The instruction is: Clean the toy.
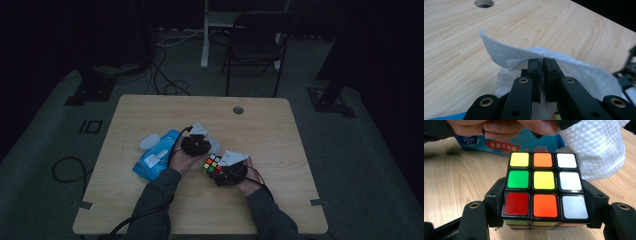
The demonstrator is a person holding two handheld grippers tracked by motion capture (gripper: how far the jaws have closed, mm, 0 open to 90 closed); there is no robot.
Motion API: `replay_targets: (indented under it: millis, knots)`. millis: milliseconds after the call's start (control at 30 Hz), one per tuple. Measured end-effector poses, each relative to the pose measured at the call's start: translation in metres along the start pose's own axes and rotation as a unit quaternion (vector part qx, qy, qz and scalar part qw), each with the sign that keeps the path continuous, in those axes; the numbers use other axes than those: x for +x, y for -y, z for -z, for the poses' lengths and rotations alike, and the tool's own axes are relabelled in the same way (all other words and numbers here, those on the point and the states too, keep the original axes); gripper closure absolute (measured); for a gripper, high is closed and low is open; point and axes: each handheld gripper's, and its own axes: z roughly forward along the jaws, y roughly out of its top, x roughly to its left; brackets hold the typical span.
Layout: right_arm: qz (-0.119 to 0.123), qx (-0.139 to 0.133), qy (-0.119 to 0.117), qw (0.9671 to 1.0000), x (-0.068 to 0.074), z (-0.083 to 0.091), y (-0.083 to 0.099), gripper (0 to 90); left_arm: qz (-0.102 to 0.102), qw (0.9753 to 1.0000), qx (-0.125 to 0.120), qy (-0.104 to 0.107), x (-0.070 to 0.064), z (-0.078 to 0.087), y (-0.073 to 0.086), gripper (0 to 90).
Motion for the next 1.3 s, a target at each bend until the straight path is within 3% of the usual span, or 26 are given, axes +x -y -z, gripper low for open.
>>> replay_targets:
  millis: [100,200,333,433,533,700,900,1100,1300]
  knots:
    - [0.002,0.001,-0.001,1.0000,0.001,0.000,0.000,33.9,0.006,0.9999,-0.002,-0.008,0.004,0.002,0.000,85.9]
    - [0.003,0.001,0.000,1.0000,0.001,-0.001,0.000,33.9,0.001,1.0000,0.006,0.000,0.003,0.001,0.000,85.7]
    - [0.001,0.001,0.001,1.0000,0.000,-0.001,-0.001,33.9,-0.013,0.9994,0.013,0.029,-0.003,-0.001,0.001,85.8]
    - [0.001,0.003,0.000,1.0000,-0.001,-0.003,0.000,33.9,-0.004,0.9988,0.005,0.048,-0.005,-0.002,0.000,86.2]
    - [0.000,0.005,-0.002,1.0000,-0.002,-0.004,0.001,33.9,0.001,0.9971,0.003,0.077,-0.007,-0.003,-0.002,86.1]
    - [-0.001,0.008,-0.001,1.0000,-0.002,-0.006,0.004,33.9,-0.005,0.9944,0.000,0.106,-0.013,-0.002,-0.006,86.0]
    - [-0.002,0.007,0.001,1.0000,-0.002,-0.006,0.004,33.9,0.001,0.9903,-0.014,0.138,-0.018,0.001,-0.012,86.0]
    - [-0.005,0.007,0.003,1.0000,-0.003,-0.006,0.005,33.9,-0.004,0.9893,-0.014,0.145,-0.019,0.001,-0.014,85.9]
    - [0.000,0.008,0.005,1.0000,-0.002,-0.004,0.004,33.9,-0.010,0.9917,-0.005,0.128,-0.016,0.000,-0.012,85.9]
